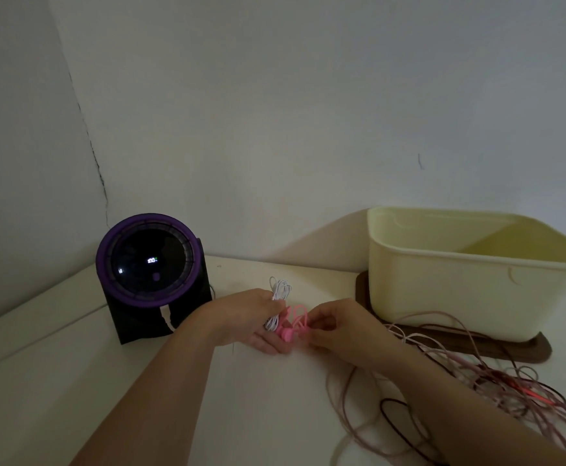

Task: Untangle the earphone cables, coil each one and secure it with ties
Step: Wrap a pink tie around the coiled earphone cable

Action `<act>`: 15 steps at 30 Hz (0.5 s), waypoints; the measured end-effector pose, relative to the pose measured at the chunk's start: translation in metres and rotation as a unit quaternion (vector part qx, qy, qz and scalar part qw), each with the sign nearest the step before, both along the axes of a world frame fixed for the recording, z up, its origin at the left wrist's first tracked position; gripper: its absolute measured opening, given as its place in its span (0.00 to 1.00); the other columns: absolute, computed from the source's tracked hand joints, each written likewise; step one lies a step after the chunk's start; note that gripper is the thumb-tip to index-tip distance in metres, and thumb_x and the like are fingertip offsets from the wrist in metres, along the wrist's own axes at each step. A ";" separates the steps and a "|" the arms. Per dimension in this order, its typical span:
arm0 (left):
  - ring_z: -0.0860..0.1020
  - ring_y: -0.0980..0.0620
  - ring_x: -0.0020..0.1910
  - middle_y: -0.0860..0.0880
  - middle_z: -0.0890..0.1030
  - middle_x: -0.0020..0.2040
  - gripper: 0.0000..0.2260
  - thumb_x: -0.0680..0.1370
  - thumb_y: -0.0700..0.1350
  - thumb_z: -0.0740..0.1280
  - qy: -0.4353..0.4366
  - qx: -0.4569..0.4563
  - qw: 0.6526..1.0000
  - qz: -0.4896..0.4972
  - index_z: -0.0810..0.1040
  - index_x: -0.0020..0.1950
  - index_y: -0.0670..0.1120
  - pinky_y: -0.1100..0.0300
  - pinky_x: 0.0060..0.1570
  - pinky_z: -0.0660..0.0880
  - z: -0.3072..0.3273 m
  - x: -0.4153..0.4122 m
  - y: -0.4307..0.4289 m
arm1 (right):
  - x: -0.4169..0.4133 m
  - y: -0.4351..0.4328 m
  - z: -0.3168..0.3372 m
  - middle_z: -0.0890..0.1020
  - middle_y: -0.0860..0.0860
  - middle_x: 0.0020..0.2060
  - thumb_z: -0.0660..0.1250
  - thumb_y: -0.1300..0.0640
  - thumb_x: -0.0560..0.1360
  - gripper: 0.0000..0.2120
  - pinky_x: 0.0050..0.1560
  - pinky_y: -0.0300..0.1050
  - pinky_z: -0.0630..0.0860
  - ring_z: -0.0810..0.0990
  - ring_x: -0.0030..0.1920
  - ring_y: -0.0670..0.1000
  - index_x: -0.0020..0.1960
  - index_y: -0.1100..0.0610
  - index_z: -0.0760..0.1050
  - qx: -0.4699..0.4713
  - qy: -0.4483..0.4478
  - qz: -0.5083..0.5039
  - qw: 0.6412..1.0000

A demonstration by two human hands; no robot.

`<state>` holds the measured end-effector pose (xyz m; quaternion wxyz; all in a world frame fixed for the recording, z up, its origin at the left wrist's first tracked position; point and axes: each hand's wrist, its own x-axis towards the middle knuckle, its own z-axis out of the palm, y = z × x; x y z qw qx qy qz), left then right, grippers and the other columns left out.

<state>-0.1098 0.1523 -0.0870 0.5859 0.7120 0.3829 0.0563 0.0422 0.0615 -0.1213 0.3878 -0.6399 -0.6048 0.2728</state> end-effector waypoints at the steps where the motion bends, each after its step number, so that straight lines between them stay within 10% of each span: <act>1: 0.82 0.49 0.36 0.43 0.80 0.42 0.12 0.83 0.44 0.52 0.008 0.004 1.000 -0.003 0.72 0.47 0.42 0.57 0.43 0.79 0.001 0.001 -0.001 | 0.004 -0.001 0.005 0.81 0.46 0.29 0.71 0.61 0.73 0.08 0.37 0.37 0.74 0.76 0.30 0.42 0.37 0.50 0.79 0.005 0.018 -0.010 1.000; 8: 0.81 0.53 0.32 0.50 0.77 0.48 0.11 0.83 0.46 0.52 0.052 0.129 0.990 0.006 0.72 0.49 0.44 0.63 0.38 0.75 0.031 -0.006 -0.013 | 0.016 -0.017 0.062 0.83 0.51 0.32 0.69 0.66 0.73 0.06 0.38 0.35 0.78 0.80 0.31 0.43 0.40 0.57 0.79 0.128 0.156 -0.053 0.978; 15: 0.82 0.54 0.42 0.50 0.82 0.44 0.12 0.82 0.45 0.55 -0.244 0.125 0.961 0.037 0.76 0.48 0.45 0.59 0.41 0.80 0.073 0.006 -0.051 | 0.004 -0.035 0.093 0.83 0.51 0.31 0.70 0.64 0.70 0.04 0.39 0.36 0.79 0.81 0.32 0.45 0.39 0.57 0.80 0.186 0.188 -0.016 0.964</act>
